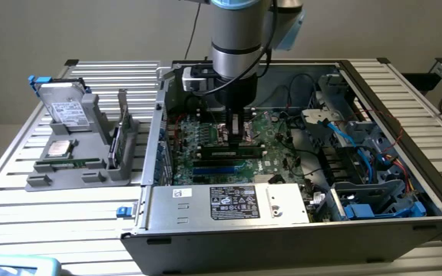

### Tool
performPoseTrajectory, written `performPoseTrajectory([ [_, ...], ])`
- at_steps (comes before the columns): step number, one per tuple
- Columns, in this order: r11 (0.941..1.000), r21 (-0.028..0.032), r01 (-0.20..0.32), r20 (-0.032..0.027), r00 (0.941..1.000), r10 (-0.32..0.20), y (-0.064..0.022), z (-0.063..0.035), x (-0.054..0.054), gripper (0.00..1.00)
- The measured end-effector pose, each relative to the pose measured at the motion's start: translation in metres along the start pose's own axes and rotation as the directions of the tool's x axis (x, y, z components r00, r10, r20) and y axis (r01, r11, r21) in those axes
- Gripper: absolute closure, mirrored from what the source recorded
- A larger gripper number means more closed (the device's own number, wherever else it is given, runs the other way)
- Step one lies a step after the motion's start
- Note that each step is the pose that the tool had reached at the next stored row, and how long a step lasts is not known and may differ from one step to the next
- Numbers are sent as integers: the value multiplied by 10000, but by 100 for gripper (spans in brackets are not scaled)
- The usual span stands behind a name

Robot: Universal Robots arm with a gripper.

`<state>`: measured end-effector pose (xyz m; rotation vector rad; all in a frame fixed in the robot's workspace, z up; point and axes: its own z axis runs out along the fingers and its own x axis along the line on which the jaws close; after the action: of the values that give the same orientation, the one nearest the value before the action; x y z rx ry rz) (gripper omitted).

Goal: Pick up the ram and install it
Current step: 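Insert the ram into the slot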

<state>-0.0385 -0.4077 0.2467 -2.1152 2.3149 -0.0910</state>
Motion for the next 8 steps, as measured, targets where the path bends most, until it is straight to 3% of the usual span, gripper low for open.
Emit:
performPoseTrajectory([
  [4,10000,7,-6,-114,9999,6,-22,-152,-10,71],
  [7,10000,17,-2,-225,9997,2,-34,-184,-19,71],
  [8,10000,17,-1,-233,9997,2,-34,-185,-18,71],
])
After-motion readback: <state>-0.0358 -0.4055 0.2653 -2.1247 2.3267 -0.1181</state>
